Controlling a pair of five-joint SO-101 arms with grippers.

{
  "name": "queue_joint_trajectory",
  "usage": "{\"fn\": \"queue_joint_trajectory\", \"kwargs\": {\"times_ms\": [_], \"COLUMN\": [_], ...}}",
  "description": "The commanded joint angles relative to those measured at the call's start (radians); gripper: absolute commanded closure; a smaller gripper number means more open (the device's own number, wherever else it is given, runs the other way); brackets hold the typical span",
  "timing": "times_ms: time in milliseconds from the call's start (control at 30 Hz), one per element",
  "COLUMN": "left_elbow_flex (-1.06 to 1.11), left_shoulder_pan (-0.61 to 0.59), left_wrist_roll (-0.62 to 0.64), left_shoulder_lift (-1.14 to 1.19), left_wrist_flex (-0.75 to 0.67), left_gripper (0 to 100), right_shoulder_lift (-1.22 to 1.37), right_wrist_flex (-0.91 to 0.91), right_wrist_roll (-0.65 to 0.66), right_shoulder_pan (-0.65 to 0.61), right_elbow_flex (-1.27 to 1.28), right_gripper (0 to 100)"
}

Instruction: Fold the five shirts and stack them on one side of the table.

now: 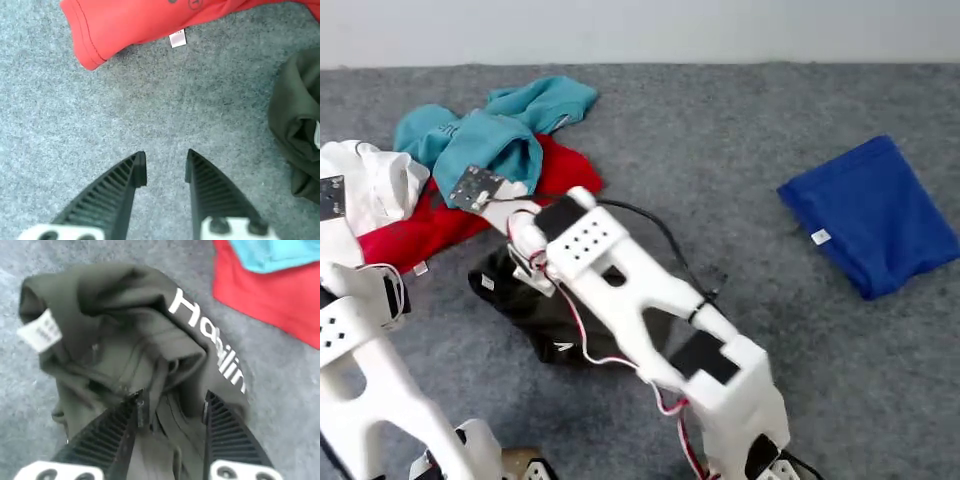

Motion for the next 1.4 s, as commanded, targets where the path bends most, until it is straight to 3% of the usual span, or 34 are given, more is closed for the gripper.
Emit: {"fn": "queue_joint_trajectory", "kwargs": {"times_ms": [0, 300, 667, 867, 1200, 1367], "left_elbow_flex": [-0.03, -0.03, -0.03, -0.03, -0.03, -0.03], "left_shoulder_pan": [-0.003, -0.003, -0.003, -0.003, -0.003, -0.003], "left_wrist_roll": [0.005, 0.005, 0.005, 0.005, 0.005, 0.005], "left_shoulder_lift": [-0.015, -0.015, -0.015, -0.015, -0.015, -0.015], "left_wrist_flex": [-0.008, -0.008, -0.008, -0.008, -0.008, -0.008], "left_gripper": [86, 86, 86, 86, 86, 86], "right_shoulder_lift": [0.059, 0.185, 0.077, 0.145, 0.225, 0.255], "right_wrist_flex": [0.044, 0.007, 0.042, 0.058, 0.047, 0.028], "right_wrist_roll": [-0.008, -0.008, -0.006, -0.008, -0.006, 0.098], "right_shoulder_pan": [-0.025, -0.027, -0.07, -0.068, -0.064, -0.047], "right_elbow_flex": [-0.13, -0.167, -0.163, -0.161, -0.166, -0.167], "right_gripper": [82.0, 82.0, 81.6, 81.5, 74.7, 85.6]}}
